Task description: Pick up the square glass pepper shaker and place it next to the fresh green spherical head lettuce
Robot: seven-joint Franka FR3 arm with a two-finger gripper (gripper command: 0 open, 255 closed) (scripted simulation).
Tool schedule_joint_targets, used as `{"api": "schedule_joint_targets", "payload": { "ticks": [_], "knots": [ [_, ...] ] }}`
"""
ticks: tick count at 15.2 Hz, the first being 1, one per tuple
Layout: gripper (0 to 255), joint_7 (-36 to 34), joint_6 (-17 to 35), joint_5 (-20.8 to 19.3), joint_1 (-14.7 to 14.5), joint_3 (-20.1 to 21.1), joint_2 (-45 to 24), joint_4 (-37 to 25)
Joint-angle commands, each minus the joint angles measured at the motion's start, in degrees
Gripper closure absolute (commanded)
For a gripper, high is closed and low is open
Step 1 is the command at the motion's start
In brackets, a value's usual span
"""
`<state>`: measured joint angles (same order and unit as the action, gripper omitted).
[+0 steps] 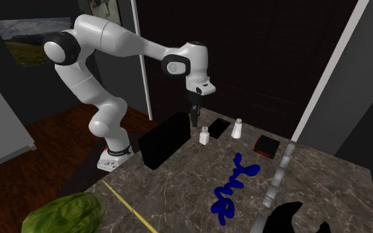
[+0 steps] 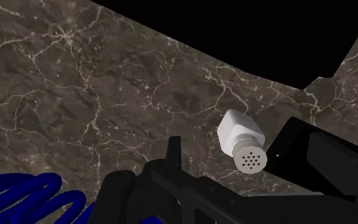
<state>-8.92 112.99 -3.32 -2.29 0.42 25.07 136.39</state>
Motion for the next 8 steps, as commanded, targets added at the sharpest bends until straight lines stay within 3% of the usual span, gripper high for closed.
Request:
{"api": "schedule_joint_targets", "payload": {
  "ticks": [1, 8],
  "knots": [
    [0, -1.2, 3.4, 0.2, -0.5, 0.9, -3.9, -1.2],
    [0, -2.0, 10.3, -0.1, -0.6, 1.3, -8.9, 0.3]
  ]
}}
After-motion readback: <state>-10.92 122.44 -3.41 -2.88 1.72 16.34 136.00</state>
